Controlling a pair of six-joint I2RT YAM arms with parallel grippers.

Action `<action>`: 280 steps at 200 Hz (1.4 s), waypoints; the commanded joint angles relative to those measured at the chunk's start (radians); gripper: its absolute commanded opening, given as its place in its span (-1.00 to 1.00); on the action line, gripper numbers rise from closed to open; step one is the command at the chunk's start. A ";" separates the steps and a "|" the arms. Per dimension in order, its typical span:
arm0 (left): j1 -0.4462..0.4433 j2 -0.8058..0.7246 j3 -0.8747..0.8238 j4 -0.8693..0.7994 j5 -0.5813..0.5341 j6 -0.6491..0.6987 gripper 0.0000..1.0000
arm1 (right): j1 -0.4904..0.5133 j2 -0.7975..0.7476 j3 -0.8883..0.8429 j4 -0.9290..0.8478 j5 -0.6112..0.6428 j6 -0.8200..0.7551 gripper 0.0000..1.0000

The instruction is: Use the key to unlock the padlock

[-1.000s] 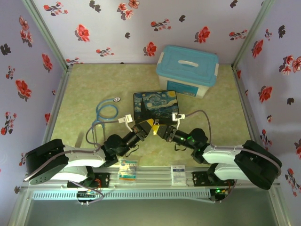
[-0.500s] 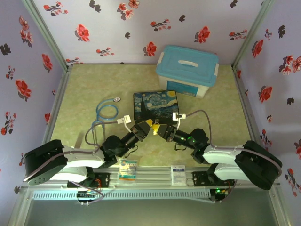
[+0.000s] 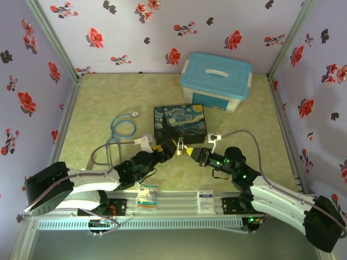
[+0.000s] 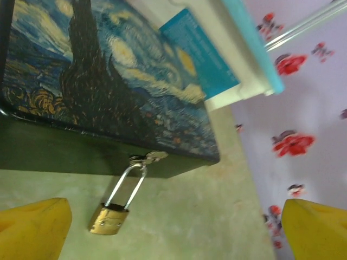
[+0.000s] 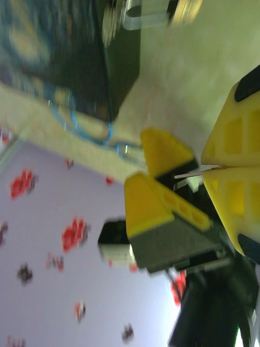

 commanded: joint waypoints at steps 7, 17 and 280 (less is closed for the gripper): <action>0.015 0.108 0.188 -0.340 0.109 0.174 0.90 | -0.058 -0.024 0.077 -0.468 0.092 -0.144 -1.00; 0.018 0.162 0.254 -0.408 0.143 0.228 0.87 | -0.063 -0.019 0.089 -0.524 0.114 -0.165 -1.00; 0.059 0.525 0.316 -0.224 0.276 0.220 -0.35 | -0.070 -0.072 0.017 -0.526 0.152 -0.147 -1.00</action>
